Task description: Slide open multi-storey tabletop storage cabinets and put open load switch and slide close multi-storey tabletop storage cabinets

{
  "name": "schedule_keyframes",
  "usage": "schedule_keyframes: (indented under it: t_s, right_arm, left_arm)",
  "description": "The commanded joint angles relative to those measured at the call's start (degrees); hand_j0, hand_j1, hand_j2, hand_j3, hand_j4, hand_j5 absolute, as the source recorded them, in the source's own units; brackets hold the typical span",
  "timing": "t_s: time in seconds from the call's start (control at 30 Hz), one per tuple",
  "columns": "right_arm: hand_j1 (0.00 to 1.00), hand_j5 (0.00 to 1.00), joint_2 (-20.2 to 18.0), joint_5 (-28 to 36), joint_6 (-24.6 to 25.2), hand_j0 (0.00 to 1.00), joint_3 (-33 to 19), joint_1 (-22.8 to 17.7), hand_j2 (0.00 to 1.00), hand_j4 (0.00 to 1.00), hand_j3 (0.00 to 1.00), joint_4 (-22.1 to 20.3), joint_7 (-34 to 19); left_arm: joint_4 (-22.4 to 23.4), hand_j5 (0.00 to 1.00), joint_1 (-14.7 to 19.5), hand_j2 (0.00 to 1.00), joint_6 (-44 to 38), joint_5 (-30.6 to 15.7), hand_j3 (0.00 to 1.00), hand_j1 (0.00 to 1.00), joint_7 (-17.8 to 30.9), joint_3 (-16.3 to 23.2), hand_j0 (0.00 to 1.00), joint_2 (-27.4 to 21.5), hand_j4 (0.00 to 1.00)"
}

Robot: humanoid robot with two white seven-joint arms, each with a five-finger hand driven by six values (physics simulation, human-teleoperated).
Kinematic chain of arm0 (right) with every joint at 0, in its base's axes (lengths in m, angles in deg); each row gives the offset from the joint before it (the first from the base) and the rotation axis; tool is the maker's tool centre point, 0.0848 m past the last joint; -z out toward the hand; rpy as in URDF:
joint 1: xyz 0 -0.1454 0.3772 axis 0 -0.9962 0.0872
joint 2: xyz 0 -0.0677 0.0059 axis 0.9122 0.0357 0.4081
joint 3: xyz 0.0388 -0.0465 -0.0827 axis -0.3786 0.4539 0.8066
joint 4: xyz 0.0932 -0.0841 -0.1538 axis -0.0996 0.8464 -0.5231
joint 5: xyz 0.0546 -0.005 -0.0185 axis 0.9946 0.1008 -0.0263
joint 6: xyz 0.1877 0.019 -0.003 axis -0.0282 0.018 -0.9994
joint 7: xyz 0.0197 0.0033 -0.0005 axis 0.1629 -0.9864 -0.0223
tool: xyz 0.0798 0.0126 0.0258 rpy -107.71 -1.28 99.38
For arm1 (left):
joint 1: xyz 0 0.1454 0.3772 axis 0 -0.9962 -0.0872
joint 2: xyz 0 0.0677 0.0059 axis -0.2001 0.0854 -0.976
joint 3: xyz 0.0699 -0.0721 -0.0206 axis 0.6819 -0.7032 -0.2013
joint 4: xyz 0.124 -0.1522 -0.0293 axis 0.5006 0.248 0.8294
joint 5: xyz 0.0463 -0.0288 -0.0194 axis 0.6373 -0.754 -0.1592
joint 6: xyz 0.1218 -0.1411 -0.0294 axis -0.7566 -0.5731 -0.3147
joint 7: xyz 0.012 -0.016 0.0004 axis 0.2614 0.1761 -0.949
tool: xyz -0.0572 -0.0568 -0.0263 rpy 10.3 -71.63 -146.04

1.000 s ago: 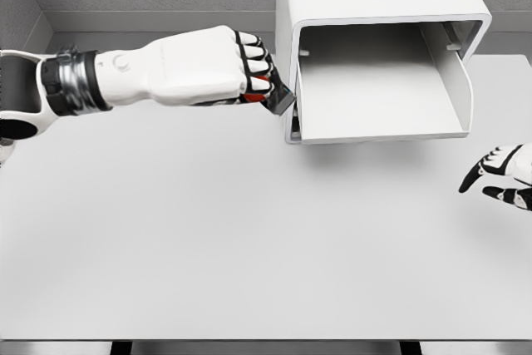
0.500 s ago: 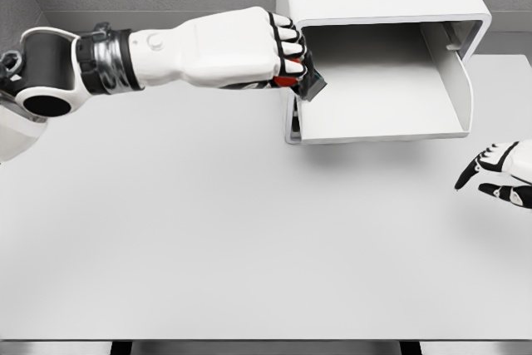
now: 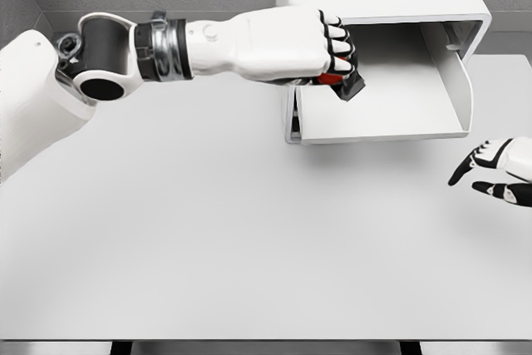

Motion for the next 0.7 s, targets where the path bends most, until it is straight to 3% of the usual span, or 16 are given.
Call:
schedule_keyframes:
  t_s: [0.0, 0.13, 0.47, 0.5, 0.53, 0.57, 0.67]
  right_arm:
    - [0.55, 0.55, -0.07, 0.41, 0.15, 0.55, 0.6, 0.0, 0.55, 0.55, 0.55, -0.02, -0.05]
    - [0.55, 0.55, -0.07, 0.41, 0.15, 0.55, 0.86, 0.0, 0.55, 0.55, 0.55, -0.02, -0.05]
    - [0.56, 0.56, -0.07, 0.41, 0.15, 0.56, 0.86, 0.0, 0.56, 0.56, 0.56, -0.02, 0.03]
    - [0.56, 0.56, -0.07, 0.5, 0.15, 0.56, 0.77, 0.0, 0.56, 0.56, 0.56, -0.02, 0.03]
    - [0.56, 0.56, -0.07, 0.5, 0.15, 0.56, 0.77, 0.0, 0.56, 0.56, 0.56, -0.02, 0.03]
    - [0.56, 0.56, 0.02, 0.5, 0.15, 0.56, 0.77, 0.0, 0.56, 0.56, 0.56, -0.02, 0.03]
    - [0.56, 0.56, 0.02, 0.41, 0.15, 0.56, 0.86, 0.0, 0.56, 0.56, 0.56, -0.02, 0.12]
  left_arm:
    - [2.84, 0.49, 0.0, 0.49, -0.08, 0.11, 0.49, 0.49, -0.05, 0.51, 0.49, 1.89, 0.49]
    - [6.01, 0.49, 1.32, 0.49, -0.08, 0.37, 0.49, 0.49, 0.21, 1.48, 0.49, 2.95, 0.49]
    - [9.0, 0.5, 2.55, 0.5, -0.08, 0.64, 0.5, 0.5, 0.39, 1.48, 0.5, 5.59, 0.5]
    - [9.26, 0.55, 2.64, 0.55, -0.08, 0.64, 0.55, 0.55, 0.39, 1.48, 0.55, 5.59, 0.55]
    - [9.17, 0.8, 2.55, 0.8, -0.08, 0.55, 0.8, 0.8, 0.39, 1.48, 0.8, 5.94, 0.8]
    - [9.17, 0.97, 2.55, 0.97, -0.08, 0.55, 0.97, 0.97, 0.3, 1.48, 0.97, 6.02, 0.97]
    - [9.26, 1.0, 2.64, 1.0, -0.08, 0.55, 1.0, 1.0, 0.3, 1.48, 1.0, 6.02, 1.0]
